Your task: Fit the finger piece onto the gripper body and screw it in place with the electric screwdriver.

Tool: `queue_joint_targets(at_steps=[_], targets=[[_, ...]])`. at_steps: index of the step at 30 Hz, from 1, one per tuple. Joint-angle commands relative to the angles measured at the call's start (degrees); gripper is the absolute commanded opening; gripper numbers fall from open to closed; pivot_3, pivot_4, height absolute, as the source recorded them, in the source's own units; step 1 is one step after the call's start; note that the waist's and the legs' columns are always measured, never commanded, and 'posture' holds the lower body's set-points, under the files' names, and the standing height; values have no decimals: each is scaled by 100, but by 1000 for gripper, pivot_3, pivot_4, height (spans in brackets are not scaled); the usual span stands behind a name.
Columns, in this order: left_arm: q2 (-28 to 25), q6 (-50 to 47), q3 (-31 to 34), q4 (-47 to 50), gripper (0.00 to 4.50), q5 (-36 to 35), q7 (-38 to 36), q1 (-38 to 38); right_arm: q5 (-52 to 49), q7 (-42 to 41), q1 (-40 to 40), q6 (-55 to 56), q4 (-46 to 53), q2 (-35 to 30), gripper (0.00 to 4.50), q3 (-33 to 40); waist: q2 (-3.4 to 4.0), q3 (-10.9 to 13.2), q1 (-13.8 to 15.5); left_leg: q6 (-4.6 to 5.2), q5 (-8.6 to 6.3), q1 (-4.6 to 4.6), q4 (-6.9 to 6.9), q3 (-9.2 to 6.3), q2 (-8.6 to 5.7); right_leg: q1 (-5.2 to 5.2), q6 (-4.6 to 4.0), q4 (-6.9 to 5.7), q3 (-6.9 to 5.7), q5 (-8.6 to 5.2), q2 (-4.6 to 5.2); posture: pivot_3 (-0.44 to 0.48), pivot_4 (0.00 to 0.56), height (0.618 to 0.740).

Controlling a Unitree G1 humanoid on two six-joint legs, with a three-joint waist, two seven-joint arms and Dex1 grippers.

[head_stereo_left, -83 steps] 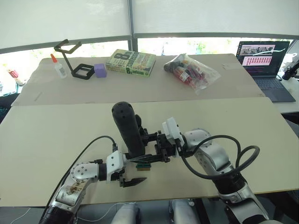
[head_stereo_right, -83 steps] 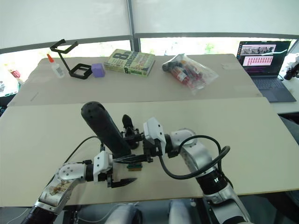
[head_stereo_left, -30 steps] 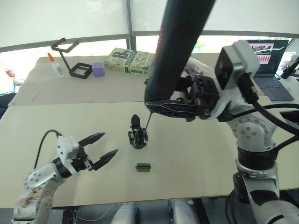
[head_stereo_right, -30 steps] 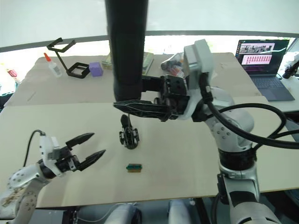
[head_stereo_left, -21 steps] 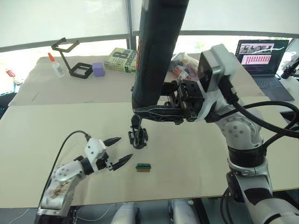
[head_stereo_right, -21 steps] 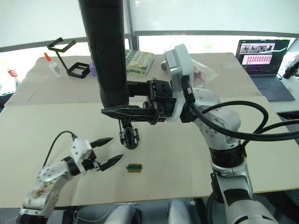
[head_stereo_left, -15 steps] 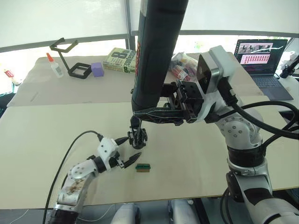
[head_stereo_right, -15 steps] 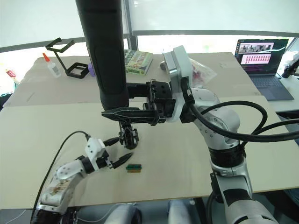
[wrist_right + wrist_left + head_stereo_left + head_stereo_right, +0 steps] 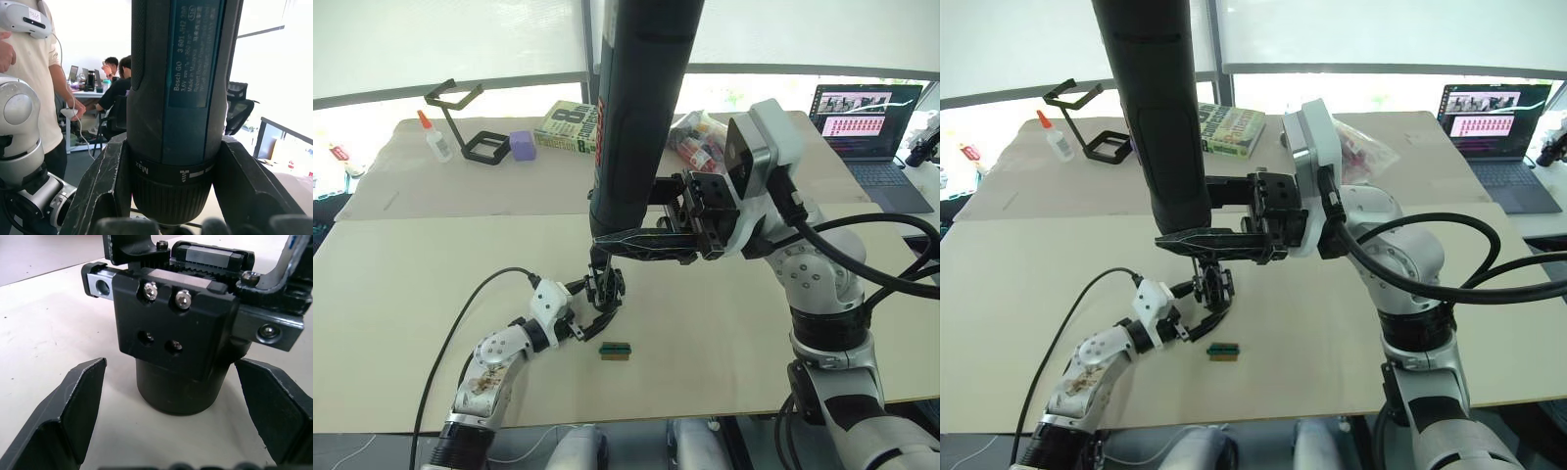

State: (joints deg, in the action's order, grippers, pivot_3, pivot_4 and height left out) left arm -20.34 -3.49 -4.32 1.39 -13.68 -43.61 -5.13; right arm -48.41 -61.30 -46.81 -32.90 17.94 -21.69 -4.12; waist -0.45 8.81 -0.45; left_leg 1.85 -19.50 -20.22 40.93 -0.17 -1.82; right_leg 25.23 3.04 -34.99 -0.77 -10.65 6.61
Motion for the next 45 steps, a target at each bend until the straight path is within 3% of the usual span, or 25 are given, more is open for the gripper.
queue_joint_targets(at_steps=[1, 2, 7, 16, 27, 40, 41, 43, 44, 45], targets=[[78, -92, -162, -41, 4434, -112, -156, -64, -38, -9, -28, 199, 236, 13, 1954, 144, 0, 0, 6, 0, 0, 0, 0, 0, 0, 0, 0, 0, 0, 0, 0, 0, 150, 740], [84, -48, -174, -51, 4434, -89, -178, -83, -30, -8, -19, 202, 240, 11, 1954, 143, 0, 0, 6, 0, 0, 0, 0, 0, 0, 0, 0, 0, 0, 0, 0, 0, 150, 740], [84, -51, -120, -142, 2313, -111, -234, -146, -11, 0, -1, 198, 252, 10, 1954, 155, 0, 0, -2, 0, 0, -1, -1, 0, -1, 1, 0, 1, 0, 0, 0, 0, 150, 740], [-40, 267, -117, -536, 2300, -165, -757, -483, -56, -11, 2, 157, 259, -67, 1954, 221, 0, 0, 2, 0, 0, 0, 0, 0, -4, 0, 0, 1, -1, 0, -1, 0, 150, 740], [-307, 1339, -252, -1889, 2300, -30, -1955, -1357, -194, 8, 5, 62, 326, -159, 1954, 251, 0, 0, -8, 1, 0, -3, 1, 1, -11, 1, 1, 3, -4, 0, -2, 0, 150, 740], [-257, 856, -149, -2071, 2300, -113, -1928, -1290, -251, 43, 25, 33, 389, -232, 1954, 291, 0, 0, -28, 3, 0, 0, 4, 0, -8, -2, 1, -2, -3, 1, -2, 0, 150, 740], [-274, 877, -159, -2035, 3101, -99, -1927, -1250, -259, 45, 24, 30, 390, -239, 1954, 299, 0, 0, -28, 3, 0, 1, 3, 0, -8, -2, 1, -2, -2, 1, -2, 0, 150, 740], [-312, 860, -180, -1957, 4051, -133, -1987, -1147, -265, 41, 13, 26, 383, -252, 1954, 305, 0, 0, -30, 3, 0, 0, 3, 0, -6, -2, 1, -2, -3, 1, -3, 0, 150, 740], [-316, 865, -153, -1928, 4411, -143, -1944, -1107, -265, 40, 3, 25, 376, -254, 1954, 303, 0, 0, -36, 3, 0, 1, 3, 0, -6, -2, 1, -1, -2, 1, -3, 0, 150, 740], [-326, 876, -132, -1898, 4477, -153, -1932, -1070, -263, 39, -5, 25, 368, -254, 1954, 299, 0, 0, -47, 3, 0, 0, 2, 1, -6, -1, 1, 0, -2, 1, -3, 0, 150, 740]])
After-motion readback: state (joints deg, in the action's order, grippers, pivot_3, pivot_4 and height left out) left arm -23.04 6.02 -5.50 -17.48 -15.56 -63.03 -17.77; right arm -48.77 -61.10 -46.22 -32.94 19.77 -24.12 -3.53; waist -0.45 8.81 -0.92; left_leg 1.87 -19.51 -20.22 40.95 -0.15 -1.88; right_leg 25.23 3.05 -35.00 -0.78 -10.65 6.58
